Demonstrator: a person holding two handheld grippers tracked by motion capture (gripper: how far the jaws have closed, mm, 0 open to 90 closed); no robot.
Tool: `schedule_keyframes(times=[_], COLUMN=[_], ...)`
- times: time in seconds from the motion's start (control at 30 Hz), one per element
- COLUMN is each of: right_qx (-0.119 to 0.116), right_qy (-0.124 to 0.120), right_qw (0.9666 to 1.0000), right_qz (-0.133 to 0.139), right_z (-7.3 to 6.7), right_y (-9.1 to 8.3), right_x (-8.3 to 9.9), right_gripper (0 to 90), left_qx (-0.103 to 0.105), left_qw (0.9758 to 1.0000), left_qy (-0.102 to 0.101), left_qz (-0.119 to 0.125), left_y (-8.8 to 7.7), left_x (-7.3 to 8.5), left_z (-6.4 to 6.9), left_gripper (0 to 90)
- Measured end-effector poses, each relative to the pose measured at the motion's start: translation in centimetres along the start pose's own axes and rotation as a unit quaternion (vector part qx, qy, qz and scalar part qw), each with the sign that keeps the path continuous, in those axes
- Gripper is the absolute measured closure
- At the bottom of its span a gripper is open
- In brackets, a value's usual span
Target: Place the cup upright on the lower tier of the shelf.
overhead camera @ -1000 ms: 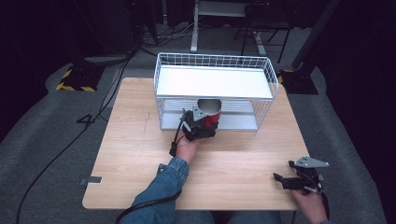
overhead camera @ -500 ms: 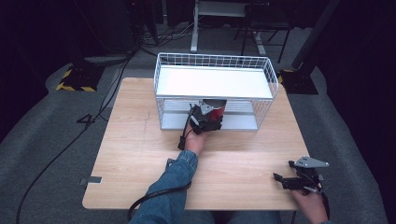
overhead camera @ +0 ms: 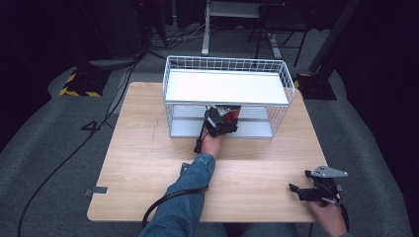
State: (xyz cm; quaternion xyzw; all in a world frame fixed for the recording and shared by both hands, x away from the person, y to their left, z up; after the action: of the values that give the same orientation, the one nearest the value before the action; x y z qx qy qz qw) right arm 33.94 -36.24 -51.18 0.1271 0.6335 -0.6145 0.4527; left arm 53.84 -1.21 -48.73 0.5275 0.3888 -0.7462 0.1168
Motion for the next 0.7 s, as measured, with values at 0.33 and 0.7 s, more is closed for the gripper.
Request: schedule_keyframes(times=[0.33, 0.7], right_qx=[0.000, 0.000], right_qy=[0.000, -0.001], right_qw=[1.0000, 1.0000], right_qz=[0.000, 0.001], right_z=[0.00, 0.01], right_y=[0.00, 0.01], right_x=[0.00, 0.00], right_gripper=[10.2, 10.2], left_qx=[0.000, -0.018], left_qw=[0.9997, 0.9987], left_qy=[-0.022, -0.037], left_qz=[0.007, 0.030], left_y=[0.11, 0.08], left_x=[0.01, -0.49], left_z=[-0.42, -0.06], left_gripper=[16.1, 3.2])
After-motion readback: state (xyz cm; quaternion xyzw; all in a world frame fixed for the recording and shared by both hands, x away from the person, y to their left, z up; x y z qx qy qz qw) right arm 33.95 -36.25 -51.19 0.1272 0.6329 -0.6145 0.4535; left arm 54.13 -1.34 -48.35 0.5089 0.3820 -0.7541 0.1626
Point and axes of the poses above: each handheld gripper's, and its own axes: y roughly forward along the jaws, x roughly out of its underside, z roughly to its right, the point moved 1 cm from there along y, roughly forward along the jaws, and after that the axes turned 14 degrees about x, right-handed, at the moved point
